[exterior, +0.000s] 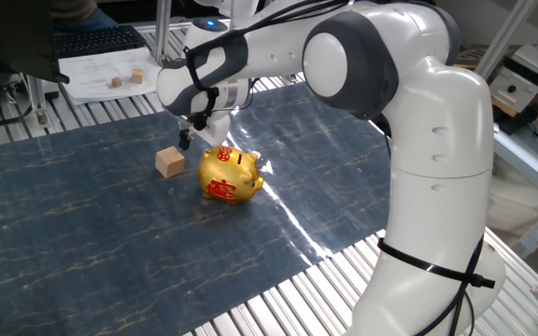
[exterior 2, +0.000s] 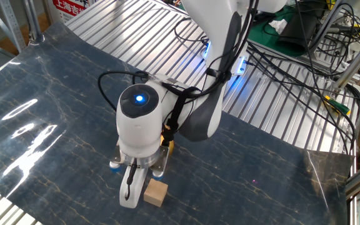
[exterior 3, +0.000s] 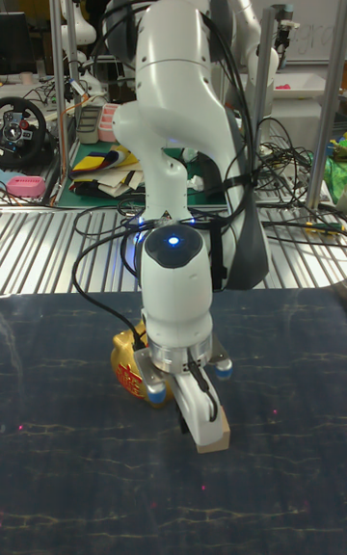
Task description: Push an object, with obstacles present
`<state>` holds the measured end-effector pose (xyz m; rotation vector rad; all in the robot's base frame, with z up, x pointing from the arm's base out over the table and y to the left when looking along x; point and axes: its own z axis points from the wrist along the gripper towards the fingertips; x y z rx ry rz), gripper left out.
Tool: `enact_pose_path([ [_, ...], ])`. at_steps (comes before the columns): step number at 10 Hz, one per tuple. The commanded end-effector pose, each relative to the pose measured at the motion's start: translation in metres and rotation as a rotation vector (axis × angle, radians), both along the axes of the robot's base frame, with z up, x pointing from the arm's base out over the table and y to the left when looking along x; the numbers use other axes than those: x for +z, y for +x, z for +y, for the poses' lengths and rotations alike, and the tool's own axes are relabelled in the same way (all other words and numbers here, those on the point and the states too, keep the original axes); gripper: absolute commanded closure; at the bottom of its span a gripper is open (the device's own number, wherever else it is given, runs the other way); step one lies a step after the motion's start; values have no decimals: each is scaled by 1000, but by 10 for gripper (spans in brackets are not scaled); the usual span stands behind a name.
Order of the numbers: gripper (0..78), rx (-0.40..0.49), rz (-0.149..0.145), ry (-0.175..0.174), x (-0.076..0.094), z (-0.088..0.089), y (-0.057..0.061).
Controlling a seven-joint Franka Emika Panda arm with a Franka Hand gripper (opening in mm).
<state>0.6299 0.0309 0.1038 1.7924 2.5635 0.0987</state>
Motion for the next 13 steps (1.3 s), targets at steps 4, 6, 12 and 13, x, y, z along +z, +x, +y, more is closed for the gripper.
enact_pose_path([
  [4,776,182,-55,-80,1,-1,1],
  [6,776,146,-51,-72,3,6,2],
  [12,776,119,-51,-80,-3,31,-1],
  [13,776,121,-49,-82,-3,32,-1],
])
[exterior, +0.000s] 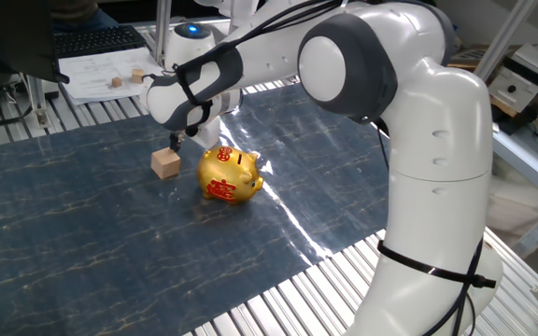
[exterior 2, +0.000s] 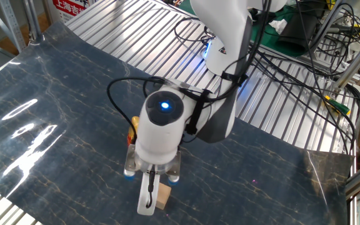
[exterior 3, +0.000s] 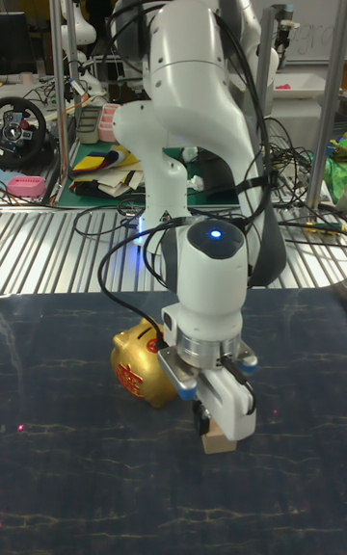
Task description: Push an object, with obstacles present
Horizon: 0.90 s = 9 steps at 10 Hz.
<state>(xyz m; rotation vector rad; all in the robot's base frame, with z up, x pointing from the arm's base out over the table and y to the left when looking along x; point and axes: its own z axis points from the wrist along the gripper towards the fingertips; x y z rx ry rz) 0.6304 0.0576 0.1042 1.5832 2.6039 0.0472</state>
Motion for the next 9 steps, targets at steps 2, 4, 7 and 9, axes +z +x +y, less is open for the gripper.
enact_pose_path([
  [2,776,-19,8,5,-2,17,-3],
  [4,776,-31,14,8,-3,32,-9],
  [7,776,-2,36,7,-4,50,-17],
  [9,776,1,54,24,2,57,-19],
])
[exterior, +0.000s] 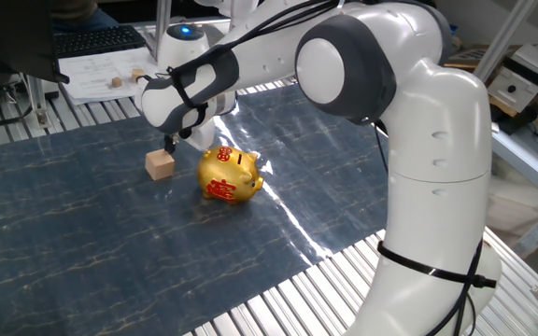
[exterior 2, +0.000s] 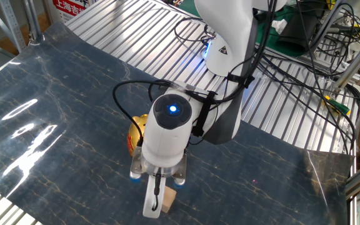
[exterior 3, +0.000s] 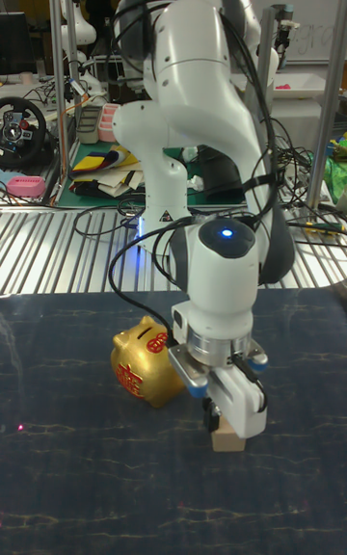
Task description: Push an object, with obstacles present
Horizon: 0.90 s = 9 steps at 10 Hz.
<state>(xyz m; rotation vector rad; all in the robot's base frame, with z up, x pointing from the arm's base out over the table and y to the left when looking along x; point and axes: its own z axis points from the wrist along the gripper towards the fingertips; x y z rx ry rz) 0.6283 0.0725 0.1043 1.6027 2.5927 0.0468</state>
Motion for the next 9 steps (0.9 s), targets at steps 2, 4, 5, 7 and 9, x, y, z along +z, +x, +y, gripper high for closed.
enact_pose_path([
  [2,776,-9,55,43,12,49,-17],
  [4,776,-53,48,64,27,55,-11],
  [5,776,-78,41,82,34,55,-6],
  [7,776,-94,25,82,38,55,-3],
  [9,776,-110,-6,85,34,56,-3],
])
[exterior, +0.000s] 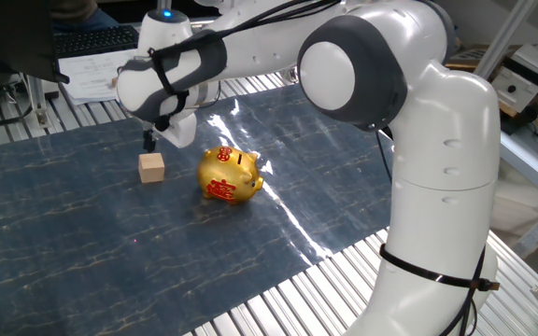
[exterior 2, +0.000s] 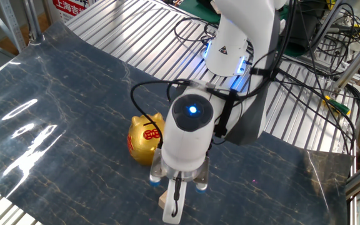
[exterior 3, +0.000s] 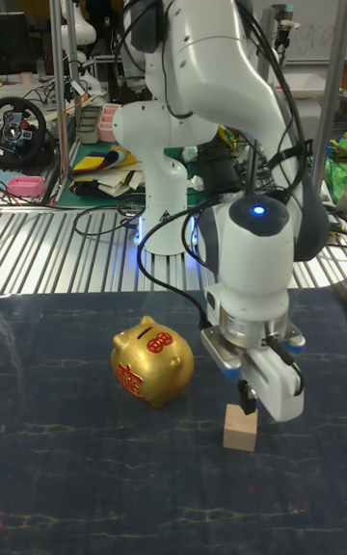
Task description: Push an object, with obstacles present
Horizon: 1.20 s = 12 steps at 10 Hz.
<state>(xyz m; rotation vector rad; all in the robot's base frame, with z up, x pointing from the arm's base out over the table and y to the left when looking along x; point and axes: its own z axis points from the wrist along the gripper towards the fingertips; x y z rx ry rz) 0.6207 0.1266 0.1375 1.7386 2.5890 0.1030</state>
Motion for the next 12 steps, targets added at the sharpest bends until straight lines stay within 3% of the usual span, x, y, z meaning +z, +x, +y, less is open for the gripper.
enact_pose_path([
  [1,776,-48,-47,7,-1,3,4],
  [4,776,-63,-32,-17,-1,4,4],
  [6,776,-64,-28,-13,-1,4,4],
  [7,776,-44,-12,-33,-1,4,4],
  [9,776,-36,-7,-43,-1,4,4],
  [11,776,-15,10,-44,-1,4,4],
  [12,776,22,28,-26,-1,4,4],
])
